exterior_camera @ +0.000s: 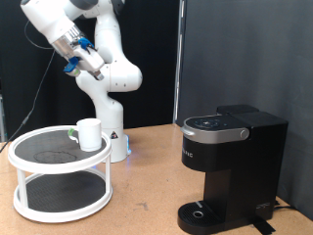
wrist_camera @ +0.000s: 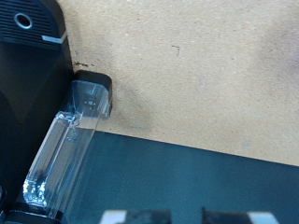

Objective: Make a cup of coffee with the keurig machine

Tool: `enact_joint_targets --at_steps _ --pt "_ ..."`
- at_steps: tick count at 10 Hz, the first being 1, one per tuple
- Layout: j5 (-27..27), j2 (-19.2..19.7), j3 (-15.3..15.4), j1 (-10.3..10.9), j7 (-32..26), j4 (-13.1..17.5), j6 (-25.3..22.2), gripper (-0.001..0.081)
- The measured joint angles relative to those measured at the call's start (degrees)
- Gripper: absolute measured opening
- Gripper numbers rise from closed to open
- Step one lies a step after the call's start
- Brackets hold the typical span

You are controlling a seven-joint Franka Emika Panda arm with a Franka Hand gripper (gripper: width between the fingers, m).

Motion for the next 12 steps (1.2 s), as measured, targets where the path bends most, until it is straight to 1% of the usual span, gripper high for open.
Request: enact_joint_targets --at_steps 1,3,4,6,8,10,12 --pt "-0.21 0.62 -1.99 -0.19 -0.19 0.87 -1.08 0.0000" --pt "-0.21 1.44 -5.30 -0.85 -0.59 2.54 0.03 0.0000" --pt "-0.21 1.84 -6.79 -0.84 -1.74 3.65 0.12 0.0000" --pt "-0.21 2.83 -9.37 -0.36 -6.68 5.63 0.22 0.0000" --pt "-0.02 5.26 -10.16 0.24 -7.89 7.22 0.88 0.0000" --pt "2.44 9.21 -11.06 1.34 -7.57 9.03 1.96 0.0000" --pt "4.65 12.93 -11.54 2.10 -7.77 10.64 2.00 0.0000"
